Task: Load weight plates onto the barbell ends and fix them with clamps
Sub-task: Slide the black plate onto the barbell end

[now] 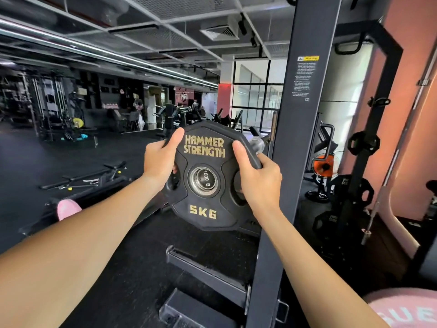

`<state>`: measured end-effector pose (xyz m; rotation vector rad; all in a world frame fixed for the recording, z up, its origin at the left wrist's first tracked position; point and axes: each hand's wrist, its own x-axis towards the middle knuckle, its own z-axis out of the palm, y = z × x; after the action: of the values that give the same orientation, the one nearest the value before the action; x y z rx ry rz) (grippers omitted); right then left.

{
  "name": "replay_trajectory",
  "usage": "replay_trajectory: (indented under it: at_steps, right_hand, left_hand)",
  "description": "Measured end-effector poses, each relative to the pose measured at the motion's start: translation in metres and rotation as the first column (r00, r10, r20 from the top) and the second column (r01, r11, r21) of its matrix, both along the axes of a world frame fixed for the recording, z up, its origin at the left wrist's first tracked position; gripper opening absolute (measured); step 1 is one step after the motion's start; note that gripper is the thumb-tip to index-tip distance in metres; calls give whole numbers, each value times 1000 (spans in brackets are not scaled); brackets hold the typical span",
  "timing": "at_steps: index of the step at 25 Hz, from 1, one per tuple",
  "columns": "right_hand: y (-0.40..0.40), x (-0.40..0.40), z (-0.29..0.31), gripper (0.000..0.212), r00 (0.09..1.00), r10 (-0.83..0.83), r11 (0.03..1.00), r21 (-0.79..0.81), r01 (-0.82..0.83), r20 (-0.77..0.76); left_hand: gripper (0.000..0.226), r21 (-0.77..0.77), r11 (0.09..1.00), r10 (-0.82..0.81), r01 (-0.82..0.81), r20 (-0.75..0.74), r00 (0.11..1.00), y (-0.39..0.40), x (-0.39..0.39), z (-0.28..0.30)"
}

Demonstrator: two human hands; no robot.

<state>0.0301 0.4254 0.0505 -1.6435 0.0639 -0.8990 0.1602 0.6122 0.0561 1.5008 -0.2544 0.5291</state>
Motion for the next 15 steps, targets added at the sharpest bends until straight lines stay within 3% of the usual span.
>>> replay_trajectory:
  at_steps: [8,10,13,15]
  right_hand:
    - [8,-1,-27,61,998,0,984,178,-11,60]
    - [4,3,-27,63,999,4,990,143,-11,50]
    - [-2,13,-13,67,998,-25,999,20,24,53]
    - [-3,11,-2,67,999,-36,998,-56,38,35]
  left_hand:
    - [86,166,986,-36,14,135,990,1,3,20]
    - [85,152,988,-49,29,131,990,1,8,16]
    - [101,54,998,-32,27,97,995,3,18,1]
    - [93,19,1000,-25,25,38,999,2,12,-4]
